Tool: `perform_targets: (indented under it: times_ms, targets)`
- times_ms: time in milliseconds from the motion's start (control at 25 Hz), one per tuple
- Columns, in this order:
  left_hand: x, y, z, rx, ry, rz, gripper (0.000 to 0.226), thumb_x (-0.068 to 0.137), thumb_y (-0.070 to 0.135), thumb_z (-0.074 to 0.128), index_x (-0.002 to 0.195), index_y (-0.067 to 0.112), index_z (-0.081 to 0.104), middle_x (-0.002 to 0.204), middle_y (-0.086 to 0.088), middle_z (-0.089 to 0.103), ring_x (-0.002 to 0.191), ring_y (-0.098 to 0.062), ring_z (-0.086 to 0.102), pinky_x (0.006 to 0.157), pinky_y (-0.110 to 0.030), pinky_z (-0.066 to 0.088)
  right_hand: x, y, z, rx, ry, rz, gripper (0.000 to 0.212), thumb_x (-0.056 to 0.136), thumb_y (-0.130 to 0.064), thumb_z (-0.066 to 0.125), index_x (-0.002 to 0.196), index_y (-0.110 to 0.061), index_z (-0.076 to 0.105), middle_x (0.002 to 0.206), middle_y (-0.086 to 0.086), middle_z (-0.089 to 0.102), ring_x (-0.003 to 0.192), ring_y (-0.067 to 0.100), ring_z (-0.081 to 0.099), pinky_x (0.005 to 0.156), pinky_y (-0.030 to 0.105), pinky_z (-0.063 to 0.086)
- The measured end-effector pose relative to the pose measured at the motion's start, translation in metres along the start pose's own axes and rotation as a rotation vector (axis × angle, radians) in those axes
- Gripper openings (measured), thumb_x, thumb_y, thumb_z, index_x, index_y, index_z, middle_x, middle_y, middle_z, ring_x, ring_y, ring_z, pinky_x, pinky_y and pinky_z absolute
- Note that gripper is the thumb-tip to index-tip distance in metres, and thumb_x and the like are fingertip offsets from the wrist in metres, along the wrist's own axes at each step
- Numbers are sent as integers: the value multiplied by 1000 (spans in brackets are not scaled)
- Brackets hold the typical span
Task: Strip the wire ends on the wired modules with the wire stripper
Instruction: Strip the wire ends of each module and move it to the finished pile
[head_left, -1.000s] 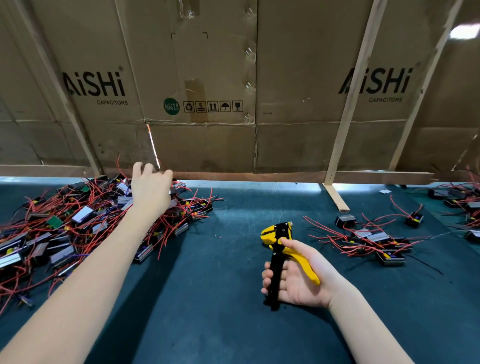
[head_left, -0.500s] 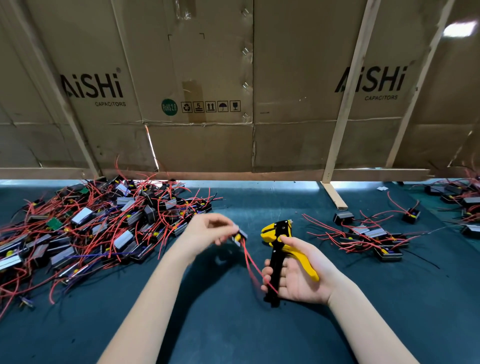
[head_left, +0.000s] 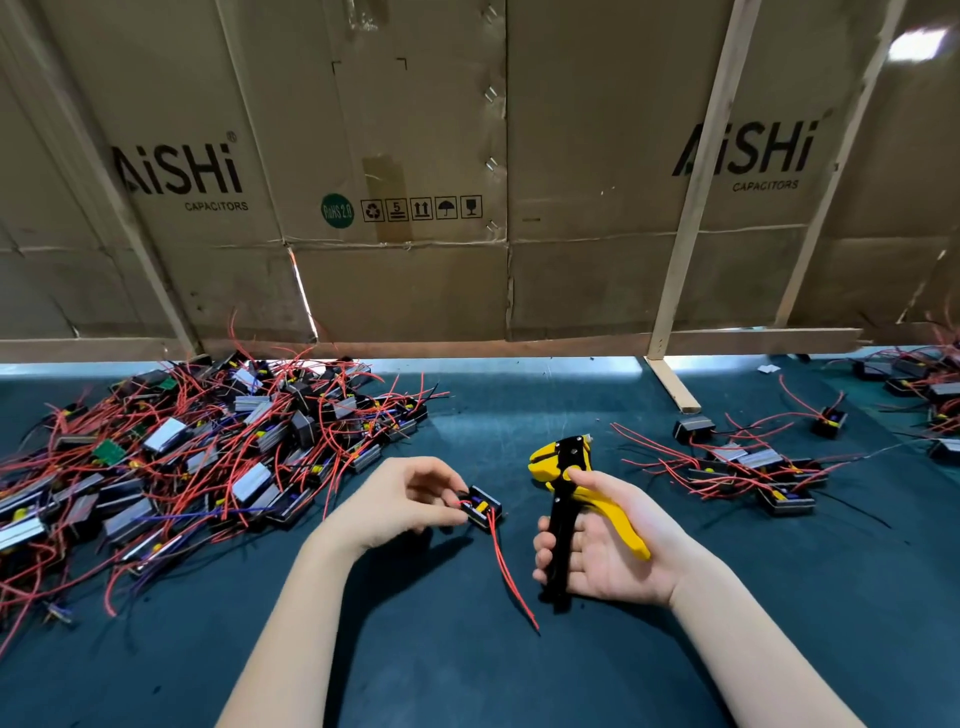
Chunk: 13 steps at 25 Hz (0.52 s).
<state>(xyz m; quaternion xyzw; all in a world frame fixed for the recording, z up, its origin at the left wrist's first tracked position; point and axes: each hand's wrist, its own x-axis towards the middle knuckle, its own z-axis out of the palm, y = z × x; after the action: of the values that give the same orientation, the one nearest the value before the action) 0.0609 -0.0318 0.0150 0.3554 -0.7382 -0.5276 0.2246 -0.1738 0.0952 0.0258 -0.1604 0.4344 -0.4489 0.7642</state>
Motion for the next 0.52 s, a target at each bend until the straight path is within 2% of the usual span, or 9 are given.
perform_targets:
  times_ms: [80, 280, 400, 520]
  targets:
    - [4, 1, 8, -10, 26, 36, 13, 76, 9, 82, 87, 12, 74, 76, -2, 70, 66, -8, 58, 50, -19, 42, 0, 0, 0, -5, -2, -3, 52, 76, -43, 67, 95, 4, 58, 82, 21, 59, 71, 35, 62, 78, 48, 54]
    - [11, 0, 24, -62, 273, 63, 3, 79, 15, 80, 78, 14, 77, 71, 0, 73, 60, -5, 57, 52, -16, 41, 0, 1, 0, -16, -15, 5, 53, 77, -44, 66, 97, 4, 57, 81, 20, 59, 71, 35, 61, 78, 49, 54]
    - [12, 4, 38, -202, 375, 81, 1, 82, 15, 77, 82, 15, 78, 85, 0, 77, 59, -4, 58, 50, -12, 40, -1, 1, 1, -38, -16, 8, 54, 77, -45, 66, 97, 4, 57, 82, 21, 59, 71, 34, 61, 80, 49, 53]
    - [13, 8, 40, -336, 407, 103, 6, 87, 19, 72, 86, 19, 77, 99, -1, 76, 65, -10, 60, 55, -16, 38, -1, 1, 2, -43, -17, 9, 54, 77, -45, 66, 96, 4, 57, 81, 21, 59, 71, 34, 61, 80, 49, 53]
